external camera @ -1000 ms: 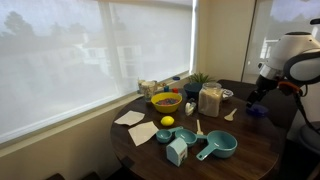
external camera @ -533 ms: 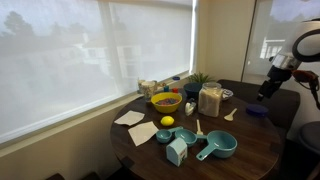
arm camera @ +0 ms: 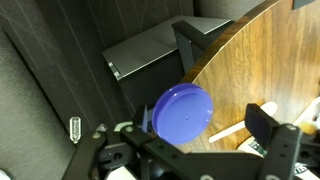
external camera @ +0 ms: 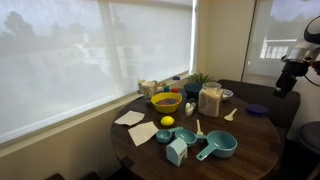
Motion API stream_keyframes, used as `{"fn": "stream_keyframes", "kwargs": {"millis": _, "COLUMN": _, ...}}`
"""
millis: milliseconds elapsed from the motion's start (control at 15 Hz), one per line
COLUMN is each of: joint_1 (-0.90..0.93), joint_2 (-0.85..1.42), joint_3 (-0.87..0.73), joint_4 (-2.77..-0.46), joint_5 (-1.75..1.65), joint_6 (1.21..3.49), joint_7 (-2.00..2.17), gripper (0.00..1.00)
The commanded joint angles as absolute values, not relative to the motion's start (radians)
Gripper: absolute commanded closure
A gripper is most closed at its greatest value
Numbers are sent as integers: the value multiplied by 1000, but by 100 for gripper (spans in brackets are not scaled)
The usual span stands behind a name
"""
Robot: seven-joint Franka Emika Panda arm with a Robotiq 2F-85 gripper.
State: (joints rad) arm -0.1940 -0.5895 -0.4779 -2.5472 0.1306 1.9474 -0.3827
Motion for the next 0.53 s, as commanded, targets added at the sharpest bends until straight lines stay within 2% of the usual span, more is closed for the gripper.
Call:
{"fn": "stream_keyframes", "kwargs": {"millis": 0, "joint_1": -193, "joint_2": -517, "joint_3": -545, "joint_4": -2504, "joint_5": 206, "joint_6": 1882, "joint_7": -495, "gripper": 0}}
{"fn": "stream_keyframes", "kwargs": {"millis": 467, "joint_1": -177, "joint_2": -366, "joint_3": -647, "joint_4": -2471, "joint_5": 358, "joint_6": 1886, "joint_7": -650, "gripper": 0}}
